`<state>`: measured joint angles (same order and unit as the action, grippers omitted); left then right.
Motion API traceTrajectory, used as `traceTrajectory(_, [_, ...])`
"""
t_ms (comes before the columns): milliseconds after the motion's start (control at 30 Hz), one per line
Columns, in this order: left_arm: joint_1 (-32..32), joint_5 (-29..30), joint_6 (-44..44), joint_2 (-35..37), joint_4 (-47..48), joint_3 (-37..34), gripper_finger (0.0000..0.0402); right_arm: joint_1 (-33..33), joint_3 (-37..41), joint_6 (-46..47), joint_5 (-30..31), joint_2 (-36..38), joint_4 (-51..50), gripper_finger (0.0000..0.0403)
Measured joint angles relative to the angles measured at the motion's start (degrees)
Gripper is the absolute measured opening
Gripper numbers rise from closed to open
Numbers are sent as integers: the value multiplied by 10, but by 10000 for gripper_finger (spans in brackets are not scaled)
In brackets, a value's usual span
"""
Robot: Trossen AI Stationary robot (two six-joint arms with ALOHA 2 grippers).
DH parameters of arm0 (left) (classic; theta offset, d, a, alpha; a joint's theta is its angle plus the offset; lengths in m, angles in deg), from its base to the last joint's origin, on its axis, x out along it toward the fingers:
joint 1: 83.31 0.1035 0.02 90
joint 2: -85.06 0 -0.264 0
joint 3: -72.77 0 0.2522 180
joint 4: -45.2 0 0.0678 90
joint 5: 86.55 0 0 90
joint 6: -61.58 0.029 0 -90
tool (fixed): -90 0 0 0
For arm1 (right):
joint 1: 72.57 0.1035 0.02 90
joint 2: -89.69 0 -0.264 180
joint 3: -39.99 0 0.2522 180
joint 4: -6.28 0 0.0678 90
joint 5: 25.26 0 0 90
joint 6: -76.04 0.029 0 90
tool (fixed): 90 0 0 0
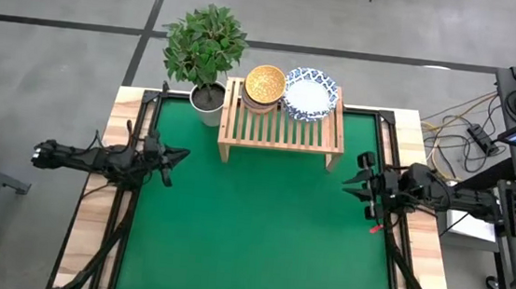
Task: Place and stack bowls onto a shelf
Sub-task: Return to home position
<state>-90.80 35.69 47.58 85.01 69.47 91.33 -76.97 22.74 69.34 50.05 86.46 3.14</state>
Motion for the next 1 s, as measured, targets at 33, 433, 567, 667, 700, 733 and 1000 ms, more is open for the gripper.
traceTrajectory(33, [0, 0, -1, -2, -4, 0, 0, 0, 6, 4, -15, 6, 9, 68])
traceTrajectory(433, [0, 108, 48, -4, -4, -1, 0, 0, 28, 34, -68, 20, -47, 68])
traceTrajectory(567, [0, 108, 76, -5, -5, -1, 0, 0, 28, 73, -59, 2, -69, 68])
traceTrajectory(667, [0, 108, 75, -6, -5, -1, 0, 0, 28, 82, -58, -8, -69, 68])
traceTrajectory(700, [0, 108, 75, -7, -5, -1, 0, 0, 28, 82, -58, -11, -70, 68])
traceTrajectory(733, [0, 107, 75, -7, -5, -1, 0, 0, 28, 82, -58, -14, -70, 68])
traceTrajectory(1000, [0, 107, 75, -8, -6, -1, 0, 0, 28, 82, -57, -17, -71, 68])
